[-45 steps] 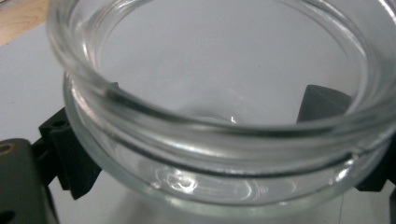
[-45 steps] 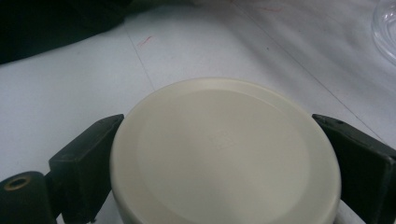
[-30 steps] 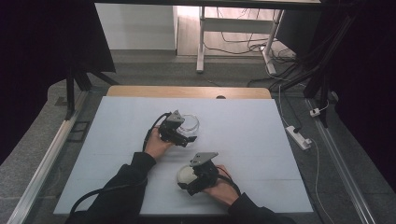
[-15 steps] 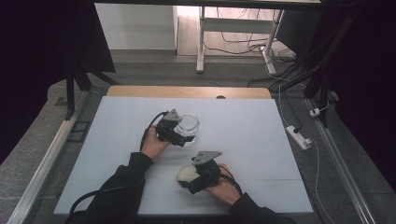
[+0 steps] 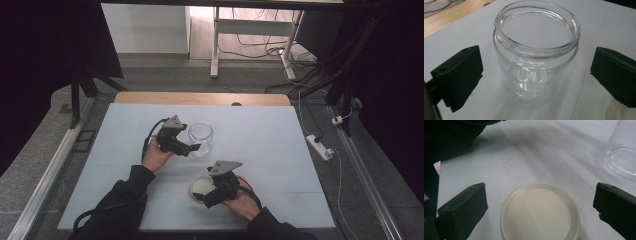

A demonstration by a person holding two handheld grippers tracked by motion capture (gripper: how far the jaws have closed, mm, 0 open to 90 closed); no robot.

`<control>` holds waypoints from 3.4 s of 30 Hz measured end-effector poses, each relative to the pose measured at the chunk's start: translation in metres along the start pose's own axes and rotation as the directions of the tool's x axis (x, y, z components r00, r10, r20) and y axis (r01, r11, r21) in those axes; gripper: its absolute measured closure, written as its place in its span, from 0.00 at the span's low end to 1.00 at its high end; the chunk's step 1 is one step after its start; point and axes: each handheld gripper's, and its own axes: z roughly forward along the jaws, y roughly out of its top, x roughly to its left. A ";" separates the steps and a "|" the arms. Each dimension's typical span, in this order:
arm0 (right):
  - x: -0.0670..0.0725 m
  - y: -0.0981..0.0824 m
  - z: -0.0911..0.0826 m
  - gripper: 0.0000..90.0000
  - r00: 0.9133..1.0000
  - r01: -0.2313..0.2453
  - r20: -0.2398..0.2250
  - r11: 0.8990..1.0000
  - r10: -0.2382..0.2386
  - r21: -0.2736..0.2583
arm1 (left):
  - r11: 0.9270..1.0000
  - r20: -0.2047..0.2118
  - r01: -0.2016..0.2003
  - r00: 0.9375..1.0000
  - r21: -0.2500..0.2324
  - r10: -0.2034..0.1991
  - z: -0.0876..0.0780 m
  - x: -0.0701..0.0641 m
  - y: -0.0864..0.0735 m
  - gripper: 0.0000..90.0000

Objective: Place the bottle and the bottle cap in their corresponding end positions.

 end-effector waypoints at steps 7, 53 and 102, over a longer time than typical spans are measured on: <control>0.001 0.001 -0.008 0.00 1.000 -0.007 0.001 1.000 0.007 -0.014 | 1.000 -0.001 0.011 1.000 0.011 -0.011 -0.016 -0.004 -0.003 0.00; 0.000 -0.015 -0.094 0.00 0.985 -0.015 0.170 0.996 0.030 -0.087 | 0.998 0.028 0.059 0.998 -0.025 -0.058 -0.123 -0.085 -0.068 0.00; -0.002 -0.105 -0.183 0.00 0.873 -0.270 0.399 0.959 0.281 -0.084 | 0.960 -0.274 0.276 0.928 0.051 -0.253 -0.207 -0.098 -0.174 0.00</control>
